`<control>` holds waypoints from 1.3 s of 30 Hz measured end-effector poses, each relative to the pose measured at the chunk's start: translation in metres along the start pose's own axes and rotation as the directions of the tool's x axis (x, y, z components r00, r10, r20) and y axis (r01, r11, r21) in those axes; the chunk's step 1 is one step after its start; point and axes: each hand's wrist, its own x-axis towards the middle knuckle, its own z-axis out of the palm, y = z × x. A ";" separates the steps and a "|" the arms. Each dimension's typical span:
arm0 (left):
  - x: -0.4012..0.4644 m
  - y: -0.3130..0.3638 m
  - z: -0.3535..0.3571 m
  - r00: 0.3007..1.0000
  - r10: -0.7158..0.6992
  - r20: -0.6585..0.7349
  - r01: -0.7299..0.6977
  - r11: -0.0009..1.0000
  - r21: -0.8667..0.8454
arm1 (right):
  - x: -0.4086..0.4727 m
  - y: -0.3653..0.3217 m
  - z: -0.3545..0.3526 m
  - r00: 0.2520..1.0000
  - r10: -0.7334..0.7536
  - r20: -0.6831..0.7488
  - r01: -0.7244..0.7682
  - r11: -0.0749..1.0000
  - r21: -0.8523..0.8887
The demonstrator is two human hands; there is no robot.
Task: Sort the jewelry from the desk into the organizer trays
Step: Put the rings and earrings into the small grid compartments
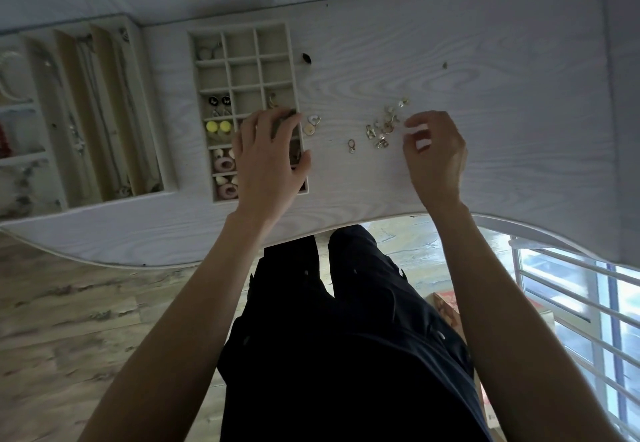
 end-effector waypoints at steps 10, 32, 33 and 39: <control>0.001 0.001 -0.001 0.999 -0.044 0.003 0.044 0.998 0.036 | 0.014 -0.023 0.019 0.979 0.150 0.137 -0.139 0.986 -0.088; -0.010 -0.062 -0.036 0.960 -0.251 -0.121 0.230 0.960 -0.159 | 0.011 -0.109 0.033 0.983 0.102 0.154 -0.116 0.989 0.087; -0.012 -0.069 -0.039 0.949 -0.297 -0.104 0.273 0.941 -0.198 | 0.012 -0.119 0.042 0.980 0.091 0.177 -0.107 0.991 0.079; -0.008 -0.081 -0.046 0.904 -0.418 0.093 0.421 0.830 -0.366 | 0.028 -0.138 0.075 0.969 0.040 0.245 -0.011 0.993 -0.119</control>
